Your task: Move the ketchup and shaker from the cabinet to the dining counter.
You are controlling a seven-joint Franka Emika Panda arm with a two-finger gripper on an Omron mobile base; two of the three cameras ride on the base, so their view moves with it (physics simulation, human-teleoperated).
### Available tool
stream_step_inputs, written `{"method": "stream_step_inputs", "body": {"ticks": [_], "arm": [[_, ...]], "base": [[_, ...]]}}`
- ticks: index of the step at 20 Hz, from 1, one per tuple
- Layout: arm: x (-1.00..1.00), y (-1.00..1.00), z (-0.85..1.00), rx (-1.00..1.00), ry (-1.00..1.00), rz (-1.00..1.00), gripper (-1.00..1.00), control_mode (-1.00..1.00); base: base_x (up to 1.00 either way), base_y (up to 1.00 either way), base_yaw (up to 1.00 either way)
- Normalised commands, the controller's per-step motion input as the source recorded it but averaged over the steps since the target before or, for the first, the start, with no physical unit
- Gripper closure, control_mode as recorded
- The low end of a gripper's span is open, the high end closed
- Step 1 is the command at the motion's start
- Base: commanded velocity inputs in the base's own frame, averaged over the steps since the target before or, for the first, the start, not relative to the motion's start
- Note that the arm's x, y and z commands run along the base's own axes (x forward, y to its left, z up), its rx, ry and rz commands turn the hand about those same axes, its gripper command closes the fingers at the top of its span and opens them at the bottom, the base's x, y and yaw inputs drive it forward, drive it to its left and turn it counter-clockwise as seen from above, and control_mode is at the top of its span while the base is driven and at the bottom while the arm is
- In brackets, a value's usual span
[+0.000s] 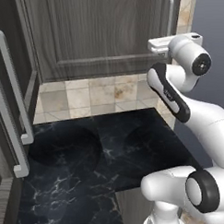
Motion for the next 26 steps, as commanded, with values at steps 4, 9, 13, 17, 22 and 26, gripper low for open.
{"method": "stream_step_inputs", "body": {"ticks": [4,9,13,17,22,26], "arm": [[-1.00,-0.02,0.04,0.00,0.00,-0.01,1.00,-1.00],[-1.00,0.00,0.03,0.00,0.00,-0.11,1.00,-1.00],[-1.00,0.00,0.04,0.00,0.00,-0.17,1.00,-1.00],[-1.00,-0.01,0.01,0.00,0.00,-0.18,1.00,-1.00],[-0.97,0.00,0.00,0.00,0.00,-0.15,1.00,-1.00],[-0.81,0.00,0.00,0.00,0.00,-0.11,1.00,-1.00]], "base": [[0.00,0.00,0.00],[0.00,0.00,0.00],[0.00,0.00,0.00],[0.00,0.00,0.00],[0.00,0.00,0.00],[0.00,0.00,0.00]]}}
